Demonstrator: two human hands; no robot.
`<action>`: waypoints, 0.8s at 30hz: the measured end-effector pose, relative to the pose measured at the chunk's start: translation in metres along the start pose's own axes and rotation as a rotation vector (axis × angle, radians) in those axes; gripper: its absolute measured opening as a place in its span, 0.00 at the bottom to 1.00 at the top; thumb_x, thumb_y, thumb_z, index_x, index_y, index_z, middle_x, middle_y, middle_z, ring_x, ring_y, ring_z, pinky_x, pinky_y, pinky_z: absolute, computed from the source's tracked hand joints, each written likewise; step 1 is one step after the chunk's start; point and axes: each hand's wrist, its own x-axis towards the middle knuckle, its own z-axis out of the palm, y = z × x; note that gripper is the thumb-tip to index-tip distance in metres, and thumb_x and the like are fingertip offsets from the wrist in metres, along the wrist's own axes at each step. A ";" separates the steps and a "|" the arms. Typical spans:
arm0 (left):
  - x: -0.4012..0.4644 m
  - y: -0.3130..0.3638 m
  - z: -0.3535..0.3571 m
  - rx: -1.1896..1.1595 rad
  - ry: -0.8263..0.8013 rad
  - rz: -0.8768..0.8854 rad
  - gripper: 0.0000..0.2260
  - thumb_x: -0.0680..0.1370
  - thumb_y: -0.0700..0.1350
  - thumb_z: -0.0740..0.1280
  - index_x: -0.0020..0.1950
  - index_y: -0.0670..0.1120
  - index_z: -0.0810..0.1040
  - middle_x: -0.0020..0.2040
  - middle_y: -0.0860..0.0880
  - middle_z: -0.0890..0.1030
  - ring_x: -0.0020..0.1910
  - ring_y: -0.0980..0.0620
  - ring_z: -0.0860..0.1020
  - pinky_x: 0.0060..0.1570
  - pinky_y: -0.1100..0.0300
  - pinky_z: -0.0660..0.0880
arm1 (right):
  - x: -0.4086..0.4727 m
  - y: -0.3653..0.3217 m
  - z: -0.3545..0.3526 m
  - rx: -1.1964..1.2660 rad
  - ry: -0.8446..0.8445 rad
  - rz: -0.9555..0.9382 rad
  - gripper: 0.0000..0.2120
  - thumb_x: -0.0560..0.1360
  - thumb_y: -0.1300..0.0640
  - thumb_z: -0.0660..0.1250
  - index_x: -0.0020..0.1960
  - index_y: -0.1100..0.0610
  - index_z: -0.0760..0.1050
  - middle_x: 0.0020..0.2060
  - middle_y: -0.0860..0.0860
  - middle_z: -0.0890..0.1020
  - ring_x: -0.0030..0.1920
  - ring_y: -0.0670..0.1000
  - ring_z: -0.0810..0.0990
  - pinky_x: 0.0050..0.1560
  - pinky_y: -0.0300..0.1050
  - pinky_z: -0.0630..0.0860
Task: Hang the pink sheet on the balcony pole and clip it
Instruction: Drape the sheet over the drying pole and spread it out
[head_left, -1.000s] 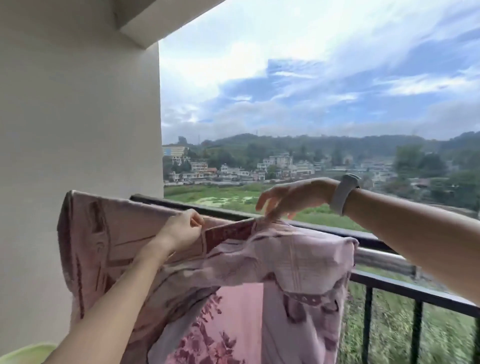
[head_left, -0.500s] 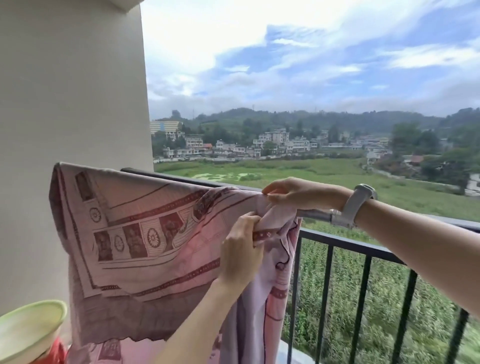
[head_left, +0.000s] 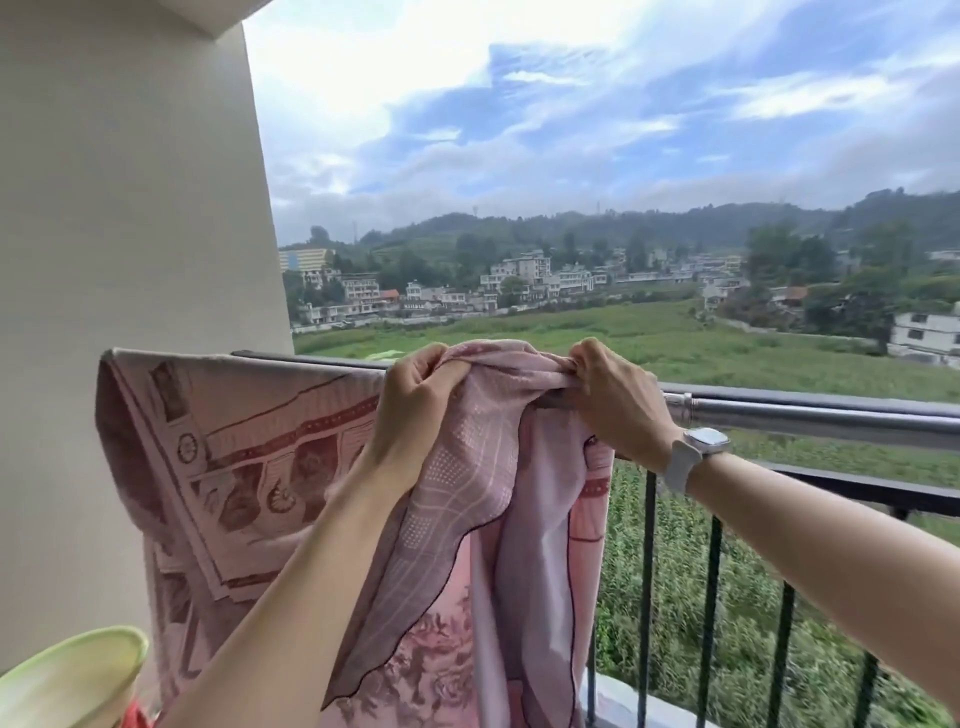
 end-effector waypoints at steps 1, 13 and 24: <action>-0.004 -0.001 -0.005 -0.038 0.025 -0.042 0.07 0.71 0.44 0.64 0.40 0.42 0.79 0.34 0.42 0.76 0.35 0.46 0.72 0.36 0.54 0.67 | 0.001 0.004 -0.007 -0.050 0.015 -0.009 0.10 0.76 0.55 0.62 0.51 0.62 0.69 0.43 0.55 0.78 0.38 0.57 0.77 0.36 0.46 0.69; -0.027 0.008 0.048 0.134 -0.036 -0.060 0.12 0.75 0.46 0.62 0.47 0.37 0.77 0.37 0.42 0.77 0.38 0.48 0.74 0.40 0.57 0.69 | -0.004 0.052 -0.105 0.582 0.029 0.329 0.09 0.76 0.67 0.58 0.51 0.56 0.62 0.41 0.55 0.75 0.28 0.45 0.80 0.24 0.34 0.75; -0.063 0.046 0.254 0.866 0.105 0.411 0.27 0.71 0.54 0.67 0.66 0.47 0.64 0.63 0.45 0.66 0.63 0.48 0.62 0.63 0.47 0.57 | -0.031 0.162 -0.256 0.763 0.388 0.460 0.14 0.75 0.73 0.55 0.51 0.55 0.62 0.40 0.52 0.71 0.26 0.47 0.77 0.24 0.37 0.77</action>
